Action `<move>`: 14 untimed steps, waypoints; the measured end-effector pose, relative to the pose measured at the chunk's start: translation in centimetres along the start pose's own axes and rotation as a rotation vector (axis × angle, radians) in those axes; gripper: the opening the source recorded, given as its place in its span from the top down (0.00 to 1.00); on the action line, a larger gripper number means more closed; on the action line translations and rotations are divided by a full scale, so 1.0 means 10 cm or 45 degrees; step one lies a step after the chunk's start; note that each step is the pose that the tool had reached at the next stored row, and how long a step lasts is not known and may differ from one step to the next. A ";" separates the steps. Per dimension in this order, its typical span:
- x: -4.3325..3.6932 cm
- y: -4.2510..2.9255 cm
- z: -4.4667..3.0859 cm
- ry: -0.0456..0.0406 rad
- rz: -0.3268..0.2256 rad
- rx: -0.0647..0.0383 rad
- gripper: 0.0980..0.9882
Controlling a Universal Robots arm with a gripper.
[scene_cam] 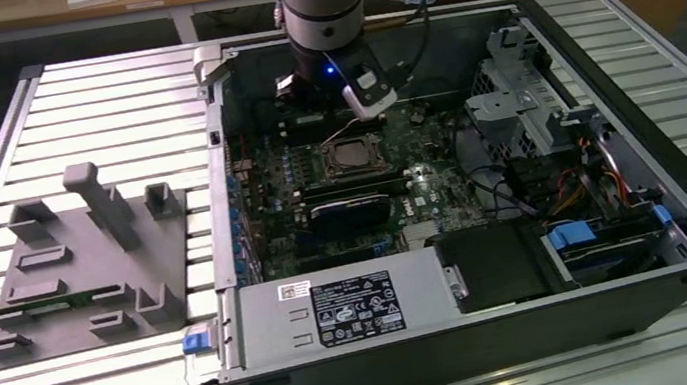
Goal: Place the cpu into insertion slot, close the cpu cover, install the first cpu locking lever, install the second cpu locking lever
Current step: 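Install the first cpu locking lever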
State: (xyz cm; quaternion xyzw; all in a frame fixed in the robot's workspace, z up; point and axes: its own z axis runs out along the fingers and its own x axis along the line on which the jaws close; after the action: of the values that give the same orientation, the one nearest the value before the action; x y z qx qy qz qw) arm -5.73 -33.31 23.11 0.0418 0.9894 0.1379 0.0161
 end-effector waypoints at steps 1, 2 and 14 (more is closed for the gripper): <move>0.001 -0.003 0.002 -0.012 -0.003 -0.002 0.99; 0.004 -0.004 0.004 -0.027 -0.008 -0.003 0.99; 0.012 -0.026 0.079 -0.132 -0.035 -0.014 0.99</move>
State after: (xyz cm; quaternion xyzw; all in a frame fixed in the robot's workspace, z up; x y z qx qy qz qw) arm -5.83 -33.33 22.27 0.0351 0.9870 0.1406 0.0694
